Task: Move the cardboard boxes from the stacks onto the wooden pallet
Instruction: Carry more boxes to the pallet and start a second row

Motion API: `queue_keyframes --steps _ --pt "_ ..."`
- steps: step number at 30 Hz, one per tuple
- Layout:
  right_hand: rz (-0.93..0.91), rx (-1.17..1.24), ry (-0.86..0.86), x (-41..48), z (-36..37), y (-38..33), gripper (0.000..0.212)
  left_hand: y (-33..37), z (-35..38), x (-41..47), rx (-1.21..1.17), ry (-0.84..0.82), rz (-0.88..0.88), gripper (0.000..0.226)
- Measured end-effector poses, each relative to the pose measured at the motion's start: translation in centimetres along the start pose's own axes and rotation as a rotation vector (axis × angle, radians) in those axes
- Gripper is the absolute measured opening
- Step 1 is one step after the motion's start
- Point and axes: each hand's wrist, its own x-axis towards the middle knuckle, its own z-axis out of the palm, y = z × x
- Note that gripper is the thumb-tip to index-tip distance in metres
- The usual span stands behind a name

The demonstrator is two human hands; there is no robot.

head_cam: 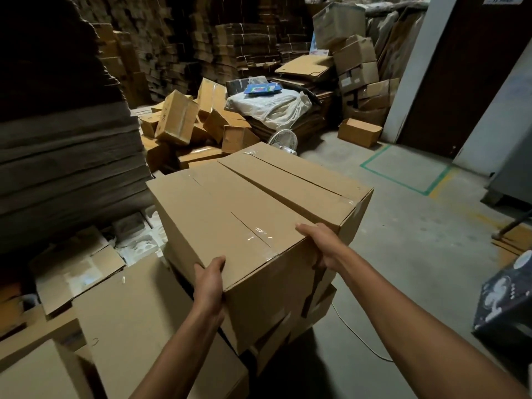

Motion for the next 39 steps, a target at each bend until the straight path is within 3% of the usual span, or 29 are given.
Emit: queue_keyframes --steps 2,6,10,12,16,24,30,32,35,39 --pt "-0.001 0.09 -0.013 -1.2 0.7 -0.6 0.101 1.0 -0.6 -1.1 -0.044 0.006 0.047 0.044" --pt "-0.034 0.105 0.033 -8.5 2.2 -3.2 0.053 2.8 -2.4 -3.5 -0.087 -0.036 0.087 0.031" --pt "-0.095 0.128 0.047 -13.2 2.5 -3.9 0.035 4.0 -4.3 -6.9 -0.036 -0.042 0.19 0.031" --pt "-0.129 0.156 0.062 -15.2 2.9 -4.0 0.039 4.6 -5.4 -8.4 -0.03 -0.068 0.238 0.03" --pt "-0.179 0.226 0.076 -19.2 3.7 -3.8 0.077 6.4 -7.7 -11.0 -0.032 -0.127 0.313 0.032" --pt "-0.223 0.325 0.076 -27.0 6.2 -2.6 0.048 10.4 -13.3 -14.2 0.058 -0.281 0.432 0.037" --pt "-0.251 0.255 0.144 -33.7 8.0 -0.8 0.061 11.7 -18.0 -16.0 0.121 -0.472 0.485 0.038" --pt "-0.246 0.212 0.161 -36.7 9.0 -0.4 0.05 11.9 -19.5 -16.3 0.136 -0.558 0.487 0.037" --pt "-0.241 0.204 0.262 -41.3 11.3 0.9 0.034 12.2 -21.6 -17.4 0.176 -0.709 0.5 0.038" --pt "-0.236 0.264 0.471 -47.4 15.1 3.4 0.036 12.0 -24.1 -19.4 0.213 -0.855 0.484 0.037"
